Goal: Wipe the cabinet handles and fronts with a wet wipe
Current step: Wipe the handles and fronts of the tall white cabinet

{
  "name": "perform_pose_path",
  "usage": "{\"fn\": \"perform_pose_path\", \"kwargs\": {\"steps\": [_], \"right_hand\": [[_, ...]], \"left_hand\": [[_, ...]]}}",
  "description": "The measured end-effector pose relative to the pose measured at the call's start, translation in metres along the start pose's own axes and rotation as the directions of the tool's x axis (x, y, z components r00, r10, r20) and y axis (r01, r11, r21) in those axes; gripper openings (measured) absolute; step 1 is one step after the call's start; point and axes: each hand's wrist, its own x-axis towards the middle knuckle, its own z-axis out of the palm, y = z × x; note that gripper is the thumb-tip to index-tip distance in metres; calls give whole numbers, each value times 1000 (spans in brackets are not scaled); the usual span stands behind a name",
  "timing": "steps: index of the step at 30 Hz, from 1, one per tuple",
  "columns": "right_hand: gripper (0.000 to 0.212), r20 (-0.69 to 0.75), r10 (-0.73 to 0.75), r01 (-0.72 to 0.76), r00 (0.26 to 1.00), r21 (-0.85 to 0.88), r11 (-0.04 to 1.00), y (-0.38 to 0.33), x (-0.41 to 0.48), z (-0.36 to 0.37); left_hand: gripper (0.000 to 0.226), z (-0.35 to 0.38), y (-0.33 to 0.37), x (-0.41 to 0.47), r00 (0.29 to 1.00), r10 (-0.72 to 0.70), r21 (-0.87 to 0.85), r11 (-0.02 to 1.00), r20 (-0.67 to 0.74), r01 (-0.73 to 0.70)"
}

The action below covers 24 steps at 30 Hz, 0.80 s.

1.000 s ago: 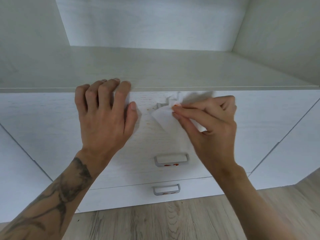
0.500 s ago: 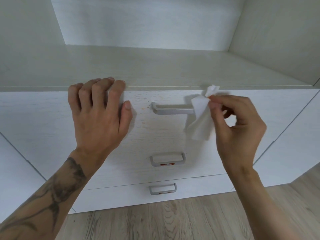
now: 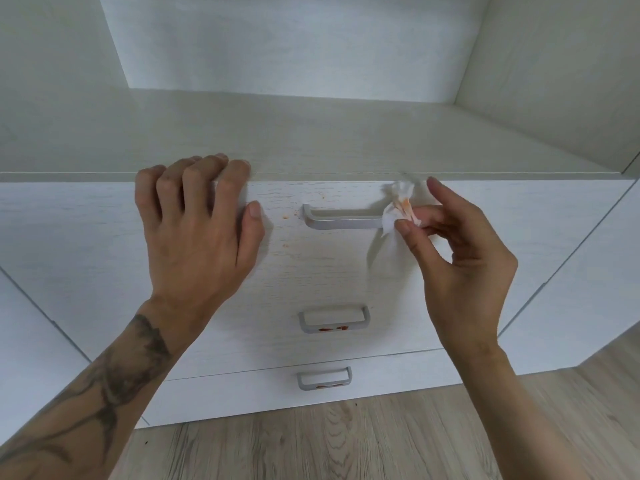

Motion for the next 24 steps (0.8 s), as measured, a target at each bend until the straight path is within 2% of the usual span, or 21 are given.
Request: {"fn": "perform_pose_path", "kwargs": {"steps": [3, 6, 11, 17, 24], "right_hand": [[18, 14, -120, 121, 993, -118, 986, -4, -1, 1], [13, 58, -266, 272, 962, -200, 941, -10, 0, 5], [9, 132, -415, 435, 900, -220, 873, -24, -2, 35], [5, 141, -462, 484, 875, -266, 834, -27, 2, 57], [10, 86, -449, 450, 890, -329, 830, -36, 5, 75]], "left_hand": [[39, 1, -1, 0, 1000, 5, -3, 1000, -12, -5], [40, 1, 0, 0, 1000, 3, -2, 1000, -11, -3], [40, -1, -2, 1, 1000, 3, 1, 1000, 1, -3], [40, -2, -1, 1, 1000, 4, -13, 1000, 13, -4], [39, -1, 0, 2, 1000, 14, -13, 1000, 2, -14]]}}
